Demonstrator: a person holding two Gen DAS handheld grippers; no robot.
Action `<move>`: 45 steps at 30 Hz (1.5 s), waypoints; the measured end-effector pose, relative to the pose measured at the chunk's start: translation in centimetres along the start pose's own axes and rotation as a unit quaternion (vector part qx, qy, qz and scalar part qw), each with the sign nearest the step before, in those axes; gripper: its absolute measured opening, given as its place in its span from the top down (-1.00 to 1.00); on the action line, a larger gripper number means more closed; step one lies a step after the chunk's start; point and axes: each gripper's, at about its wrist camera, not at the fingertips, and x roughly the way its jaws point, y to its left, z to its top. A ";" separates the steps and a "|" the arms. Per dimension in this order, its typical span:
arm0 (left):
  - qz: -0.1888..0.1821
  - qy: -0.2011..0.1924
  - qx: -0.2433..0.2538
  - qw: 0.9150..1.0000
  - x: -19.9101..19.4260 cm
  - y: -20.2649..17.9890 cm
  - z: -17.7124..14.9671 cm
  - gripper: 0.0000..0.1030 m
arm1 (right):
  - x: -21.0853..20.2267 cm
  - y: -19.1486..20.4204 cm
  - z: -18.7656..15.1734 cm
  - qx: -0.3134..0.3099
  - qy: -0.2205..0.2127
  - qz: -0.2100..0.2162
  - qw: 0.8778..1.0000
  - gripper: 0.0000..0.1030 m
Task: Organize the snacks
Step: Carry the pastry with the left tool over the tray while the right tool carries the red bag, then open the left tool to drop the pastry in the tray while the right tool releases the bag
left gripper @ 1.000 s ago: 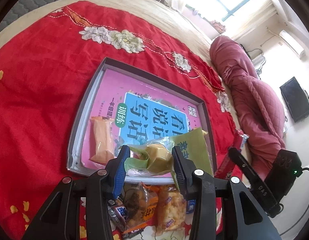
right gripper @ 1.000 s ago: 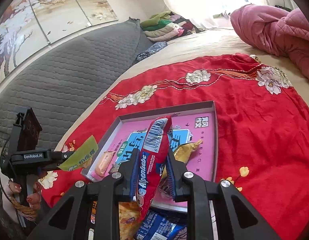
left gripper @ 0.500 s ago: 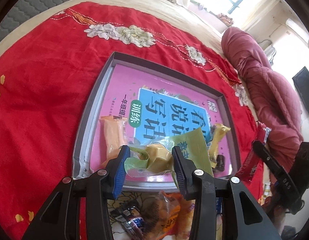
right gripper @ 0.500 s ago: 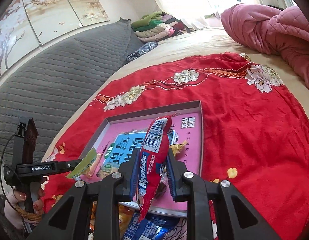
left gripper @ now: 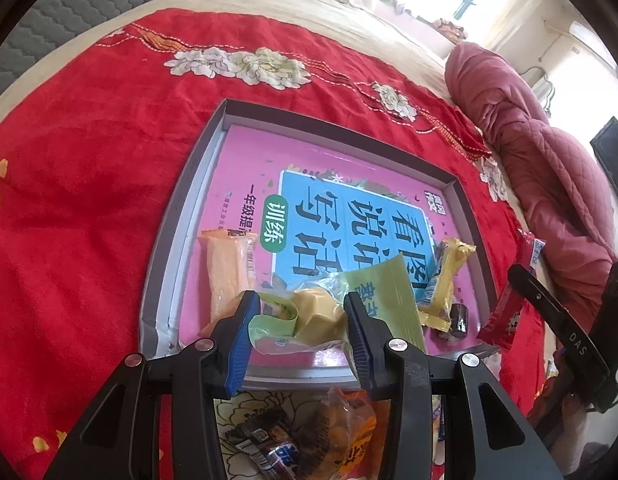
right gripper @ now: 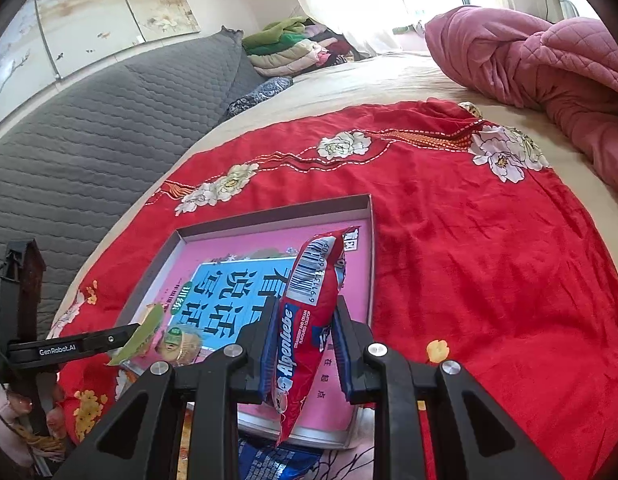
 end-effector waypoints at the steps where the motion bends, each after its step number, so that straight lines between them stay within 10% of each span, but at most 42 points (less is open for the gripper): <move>1: 0.002 0.000 0.001 1.000 0.0 0.0 0.0 0.13 | 0.1 0.0 0.0 -0.002 0.002 -0.002 1.000 0.50; 45: 0.027 0.000 0.006 1.000 1.0 0.3 -0.2 0.10 | 3.1 1.7 -1.4 -0.035 0.059 -0.011 0.998 0.42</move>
